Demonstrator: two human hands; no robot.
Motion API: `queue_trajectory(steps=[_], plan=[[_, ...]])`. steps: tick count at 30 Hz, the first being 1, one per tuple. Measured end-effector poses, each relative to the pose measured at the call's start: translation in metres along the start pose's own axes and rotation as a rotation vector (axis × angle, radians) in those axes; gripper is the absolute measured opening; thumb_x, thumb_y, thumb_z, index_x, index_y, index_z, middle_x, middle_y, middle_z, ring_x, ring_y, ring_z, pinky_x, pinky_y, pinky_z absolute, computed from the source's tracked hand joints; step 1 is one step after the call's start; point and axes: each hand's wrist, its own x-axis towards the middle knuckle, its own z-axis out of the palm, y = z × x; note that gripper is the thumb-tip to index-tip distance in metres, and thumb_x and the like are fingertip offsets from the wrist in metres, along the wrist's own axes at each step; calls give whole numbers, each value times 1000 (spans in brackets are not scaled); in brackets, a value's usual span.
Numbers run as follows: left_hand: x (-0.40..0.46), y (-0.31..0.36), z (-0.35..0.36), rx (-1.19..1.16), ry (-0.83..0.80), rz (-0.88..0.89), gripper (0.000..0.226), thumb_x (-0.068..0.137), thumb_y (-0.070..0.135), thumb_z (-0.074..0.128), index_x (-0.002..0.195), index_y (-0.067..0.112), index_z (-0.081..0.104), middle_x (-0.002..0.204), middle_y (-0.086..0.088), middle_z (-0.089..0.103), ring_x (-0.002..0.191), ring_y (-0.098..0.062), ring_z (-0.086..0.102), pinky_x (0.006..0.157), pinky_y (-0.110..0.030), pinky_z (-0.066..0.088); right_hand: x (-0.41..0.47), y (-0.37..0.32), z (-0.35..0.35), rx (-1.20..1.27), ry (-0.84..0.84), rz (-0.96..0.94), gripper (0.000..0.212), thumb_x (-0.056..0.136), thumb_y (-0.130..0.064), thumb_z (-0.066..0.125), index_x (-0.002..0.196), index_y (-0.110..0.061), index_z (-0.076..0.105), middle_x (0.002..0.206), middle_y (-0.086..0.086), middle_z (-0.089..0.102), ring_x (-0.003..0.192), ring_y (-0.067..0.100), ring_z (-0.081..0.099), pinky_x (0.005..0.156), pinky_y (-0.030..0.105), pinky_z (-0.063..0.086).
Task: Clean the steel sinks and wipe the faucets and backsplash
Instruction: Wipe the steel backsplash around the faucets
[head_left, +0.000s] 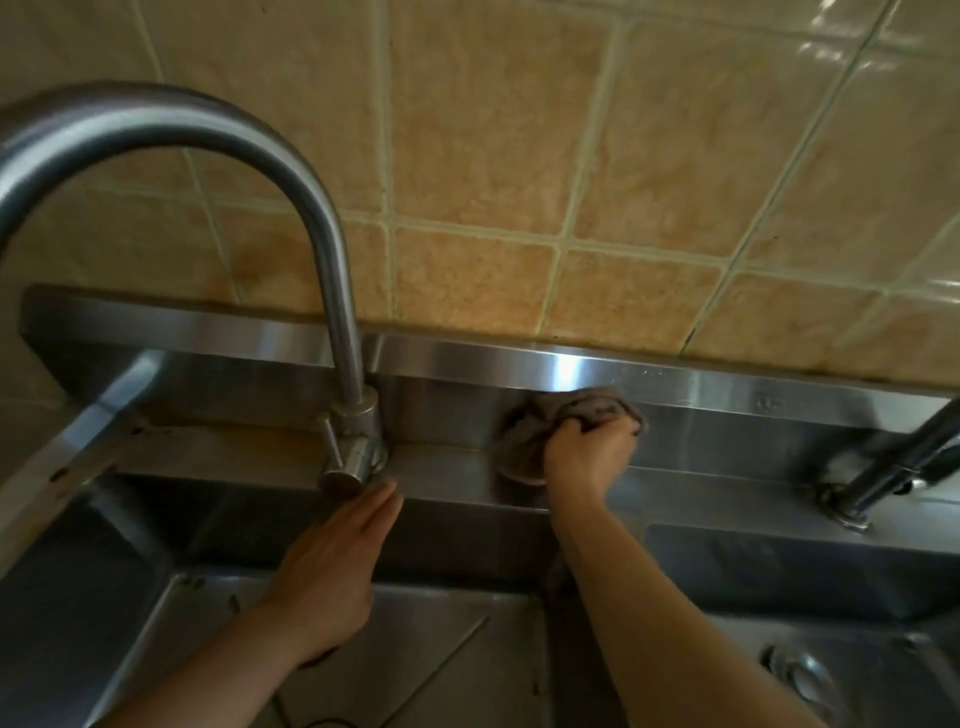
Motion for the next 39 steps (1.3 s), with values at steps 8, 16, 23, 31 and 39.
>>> queue_trajectory(steps=[8, 16, 23, 31, 39], plan=[[4, 0, -3, -46, -6, 15, 88, 88, 11, 55, 151, 33, -3, 154, 20, -18, 144, -2, -2, 115, -24, 17, 81, -15, -61, -53, 268, -94, 45, 90, -5, 54, 134, -11, 43, 142, 21, 24, 120, 41, 43, 108, 42, 33], [5, -4, 1, -39, -21, 20, 92, 87, 14, 59, 151, 32, -6, 154, 19, -20, 144, -3, -5, 117, -28, 15, 2, 6, 7, -357, -4, -650, 57, 89, -5, 53, 143, -22, 42, 131, 23, 33, 115, 36, 34, 91, 37, 35], [-3, -10, 0, -8, 34, -28, 87, 89, 16, 56, 151, 29, -4, 158, 11, -9, 146, -10, 1, 118, -34, 14, 43, 17, -34, -286, 71, -498, 62, 83, 4, 50, 140, -13, 37, 137, 20, 28, 109, 46, 48, 92, 46, 42], [-23, -35, -1, 42, 62, -19, 81, 92, 18, 54, 152, 25, 0, 159, 7, -7, 146, -11, -5, 117, -33, 8, -35, 10, 43, -407, -148, -354, 35, 94, -5, 46, 124, 0, 30, 150, 30, 14, 109, 55, 48, 87, 51, 44], [-40, -47, -12, 11, 67, 17, 72, 92, 16, 53, 151, 25, 13, 159, 10, -2, 146, -7, -3, 116, -28, 12, -71, 31, 67, -635, -400, -712, 27, 93, -5, 49, 119, -8, 48, 138, 16, 36, 103, 38, 57, 82, 43, 49]])
